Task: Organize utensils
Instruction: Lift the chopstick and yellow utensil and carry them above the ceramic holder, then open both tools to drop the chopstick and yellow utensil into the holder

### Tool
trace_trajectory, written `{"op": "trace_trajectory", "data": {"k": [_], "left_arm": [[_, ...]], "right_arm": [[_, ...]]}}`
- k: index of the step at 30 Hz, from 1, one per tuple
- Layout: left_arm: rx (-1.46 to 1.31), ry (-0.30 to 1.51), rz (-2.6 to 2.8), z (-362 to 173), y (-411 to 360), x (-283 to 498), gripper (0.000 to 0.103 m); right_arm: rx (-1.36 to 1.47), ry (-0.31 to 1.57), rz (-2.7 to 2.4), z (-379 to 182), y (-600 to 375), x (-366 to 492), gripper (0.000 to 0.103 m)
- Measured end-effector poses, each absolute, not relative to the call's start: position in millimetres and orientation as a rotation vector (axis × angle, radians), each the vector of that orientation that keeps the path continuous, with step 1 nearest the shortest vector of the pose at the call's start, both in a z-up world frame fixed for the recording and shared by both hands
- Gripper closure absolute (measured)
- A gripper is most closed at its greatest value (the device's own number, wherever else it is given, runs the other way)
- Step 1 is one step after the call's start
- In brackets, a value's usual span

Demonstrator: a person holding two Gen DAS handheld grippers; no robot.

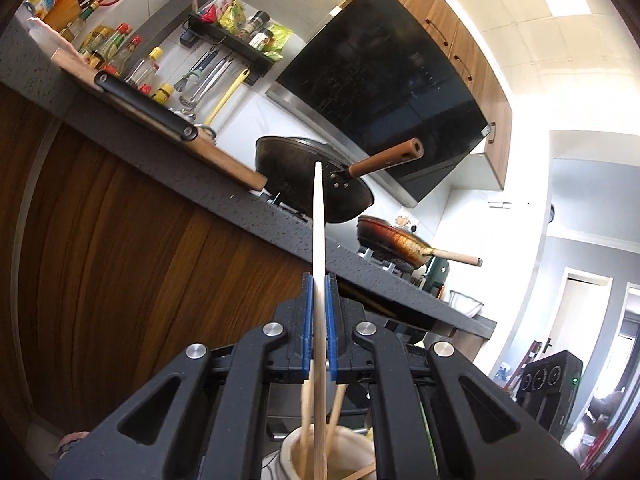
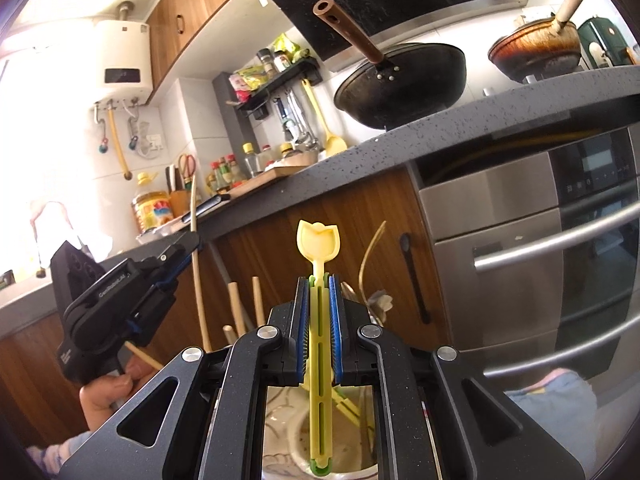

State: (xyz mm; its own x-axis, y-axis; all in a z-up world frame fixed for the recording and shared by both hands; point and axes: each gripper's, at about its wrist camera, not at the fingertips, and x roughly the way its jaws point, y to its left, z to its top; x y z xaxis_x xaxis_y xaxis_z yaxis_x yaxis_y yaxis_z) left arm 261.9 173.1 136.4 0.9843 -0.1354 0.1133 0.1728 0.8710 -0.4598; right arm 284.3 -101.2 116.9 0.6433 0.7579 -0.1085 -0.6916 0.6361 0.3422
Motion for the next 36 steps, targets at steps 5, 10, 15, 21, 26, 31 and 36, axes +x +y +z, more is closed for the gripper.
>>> {"op": "trace_trajectory", "data": {"k": [5, 10, 15, 21, 26, 31, 36], "left_arm": [[-0.458, -0.047, -0.175, 128.9, 164.6, 266.8, 0.097], [-0.420, -0.021, -0.183, 123.0, 157.1, 267.1, 0.097], [-0.416, 0.004, -0.186, 115.6, 159.1, 264.9, 0.097], [-0.415, 0.035, -0.194, 110.3, 161.3, 257.8, 0.097], [-0.412, 0.050, -0.203, 112.1, 161.9, 256.8, 0.097], [-0.444, 0.068, -0.211, 113.7, 168.3, 259.7, 0.097], [-0.441, 0.090, -0.198, 114.0, 168.2, 260.3, 0.097]], "right_arm": [[0.248, 0.212, 0.813, 112.1, -99.1, 282.9, 0.092], [0.233, 0.195, 0.808, 104.8, -97.1, 283.3, 0.092], [0.212, 0.179, 0.815, 97.2, -93.8, 281.1, 0.092], [0.158, 0.206, 0.806, 86.5, -85.1, 277.3, 0.092], [0.110, 0.229, 0.803, 81.5, -81.6, 271.0, 0.092], [0.093, 0.257, 0.801, 80.8, -82.8, 267.4, 0.092], [0.081, 0.310, 0.793, 76.0, -80.9, 269.2, 0.092]]}}
